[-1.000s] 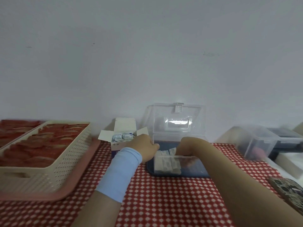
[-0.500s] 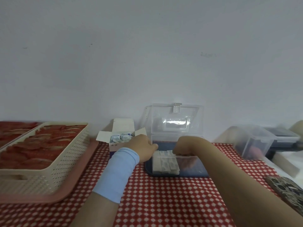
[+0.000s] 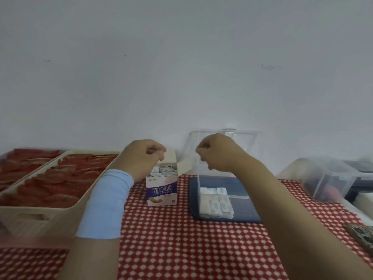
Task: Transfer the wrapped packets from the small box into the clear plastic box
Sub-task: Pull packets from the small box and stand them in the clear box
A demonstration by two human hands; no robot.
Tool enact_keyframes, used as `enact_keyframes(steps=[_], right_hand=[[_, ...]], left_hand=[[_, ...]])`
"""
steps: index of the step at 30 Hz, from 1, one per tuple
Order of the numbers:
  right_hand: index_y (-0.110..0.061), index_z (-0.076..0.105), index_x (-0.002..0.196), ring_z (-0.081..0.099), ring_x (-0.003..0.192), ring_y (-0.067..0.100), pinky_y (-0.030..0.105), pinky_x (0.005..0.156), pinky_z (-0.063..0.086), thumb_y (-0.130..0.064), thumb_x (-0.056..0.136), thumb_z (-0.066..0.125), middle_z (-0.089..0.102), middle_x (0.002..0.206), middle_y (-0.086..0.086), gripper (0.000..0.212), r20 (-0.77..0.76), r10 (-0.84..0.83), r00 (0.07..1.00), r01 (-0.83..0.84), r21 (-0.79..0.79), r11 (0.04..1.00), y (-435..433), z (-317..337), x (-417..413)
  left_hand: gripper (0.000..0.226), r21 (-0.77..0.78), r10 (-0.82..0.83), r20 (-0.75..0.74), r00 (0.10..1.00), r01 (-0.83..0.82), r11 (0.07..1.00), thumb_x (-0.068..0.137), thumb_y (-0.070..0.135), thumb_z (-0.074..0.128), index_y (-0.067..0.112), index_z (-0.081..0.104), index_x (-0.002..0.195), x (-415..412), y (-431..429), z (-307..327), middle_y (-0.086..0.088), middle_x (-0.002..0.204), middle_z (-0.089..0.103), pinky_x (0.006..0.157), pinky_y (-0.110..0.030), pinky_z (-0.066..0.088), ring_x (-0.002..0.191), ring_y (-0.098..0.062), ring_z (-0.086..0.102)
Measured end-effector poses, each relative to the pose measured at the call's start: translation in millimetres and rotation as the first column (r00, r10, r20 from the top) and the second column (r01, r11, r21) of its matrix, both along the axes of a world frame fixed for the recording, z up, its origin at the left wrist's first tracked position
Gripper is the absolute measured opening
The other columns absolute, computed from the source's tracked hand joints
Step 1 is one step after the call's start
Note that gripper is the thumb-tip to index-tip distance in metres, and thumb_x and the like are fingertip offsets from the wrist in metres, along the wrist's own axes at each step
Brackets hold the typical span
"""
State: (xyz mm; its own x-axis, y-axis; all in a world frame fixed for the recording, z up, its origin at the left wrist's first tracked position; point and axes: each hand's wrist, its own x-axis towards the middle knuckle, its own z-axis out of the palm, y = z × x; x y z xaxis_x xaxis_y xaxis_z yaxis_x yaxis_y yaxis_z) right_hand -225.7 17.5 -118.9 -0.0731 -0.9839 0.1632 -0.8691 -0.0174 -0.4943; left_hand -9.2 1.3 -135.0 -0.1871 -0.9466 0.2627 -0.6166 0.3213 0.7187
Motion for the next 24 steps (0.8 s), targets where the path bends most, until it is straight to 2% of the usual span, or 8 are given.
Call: enact_keyframes(steps=[2,5,8,10,14,17,20,24], right_hand=[[-0.019,0.073,0.110,0.066,0.091,0.012,0.029,0.087,0.054,-0.020,0.099,0.054,0.070,0.107,-0.006,0.022,0.029,0.154,0.988,-0.151,-0.076,0.986,2,-1,25],[-0.025,0.074,0.113,0.060,0.094,0.005,0.022,0.086,0.048,-0.018,0.098,0.058,0.070,0.114,-0.009,0.023,-0.018,0.242,0.970,-0.242,-0.092,0.966,-4,-11,48],[-0.026,0.074,0.115,0.065,0.100,0.010,0.026,0.089,0.052,-0.019,0.098,0.060,0.071,0.117,-0.008,0.024,-0.114,0.216,0.970,-0.225,-0.075,0.971,-18,-23,63],[-0.028,0.074,0.115,0.066,0.101,0.012,0.032,0.089,0.056,-0.022,0.097,0.060,0.072,0.116,-0.008,0.023,-0.178,0.196,0.964,-0.209,-0.056,0.976,-24,-30,69],[-0.030,0.073,0.114,0.066,0.099,0.014,0.035,0.087,0.058,-0.025,0.096,0.062,0.072,0.113,-0.008,0.022,-0.250,0.158,0.955,-0.173,-0.039,0.984,-38,-39,75],[-0.033,0.075,0.108,0.067,0.095,0.014,0.035,0.088,0.057,-0.028,0.093,0.067,0.073,0.108,-0.008,0.018,-0.311,0.132,0.941,-0.144,-0.015,0.989,-46,-42,75],[-0.035,0.076,0.107,0.067,0.092,0.014,0.032,0.085,0.056,-0.030,0.094,0.066,0.073,0.104,-0.009,0.017,-0.347,0.143,0.927,-0.143,0.025,0.989,-51,-43,75],[-0.038,0.075,0.106,0.065,0.090,0.014,0.030,0.081,0.052,-0.033,0.096,0.063,0.072,0.100,-0.009,0.016,-0.425,0.140,0.894,-0.142,0.026,0.990,-53,-43,75]], left_hand=[[0.017,0.012,0.036,0.104,0.994,-0.037,0.999,0.089,0.031,0.070,0.037,0.067,0.104,19,-8,-9,0.016,0.104,0.066,0.077,-0.020,0.043,0.101,-0.008,0.061],[0.072,0.100,-0.011,0.276,0.961,-0.017,0.995,0.067,0.053,0.084,0.036,0.056,0.131,34,-11,-21,0.011,0.129,0.055,0.101,-0.035,0.045,0.118,-0.012,0.053],[0.114,0.121,-0.049,0.376,0.925,0.004,0.993,0.041,0.082,0.069,0.035,0.046,0.142,33,-12,-29,0.011,0.139,0.054,0.107,-0.040,0.044,0.123,-0.013,0.054],[0.102,0.119,-0.059,0.413,0.909,0.010,0.993,0.052,0.073,0.071,0.036,0.043,0.143,28,-13,-33,0.011,0.138,0.056,0.101,-0.028,0.044,0.118,-0.009,0.056],[0.082,0.094,-0.051,0.381,0.923,0.017,0.995,0.077,0.032,0.082,0.031,0.040,0.148,28,-20,-38,0.007,0.139,0.055,0.073,-0.006,0.034,0.105,-0.004,0.051],[0.081,0.071,-0.054,0.376,0.925,0.029,0.997,0.077,0.043,0.080,0.034,0.040,0.147,26,-21,-37,0.006,0.144,0.049,0.090,-0.016,0.037,0.118,-0.009,0.051],[0.060,0.029,-0.022,0.301,0.953,0.014,0.999,0.084,0.049,0.070,0.038,0.048,0.140,23,-23,-35,0.006,0.146,0.045,0.103,-0.030,0.037,0.129,-0.014,0.046],[0.030,-0.065,0.015,0.193,0.981,-0.003,0.998,0.097,0.029,0.057,0.033,0.062,0.127,17,-25,-35,0.011,0.122,0.059,0.080,-0.012,0.036,0.103,-0.004,0.054]])
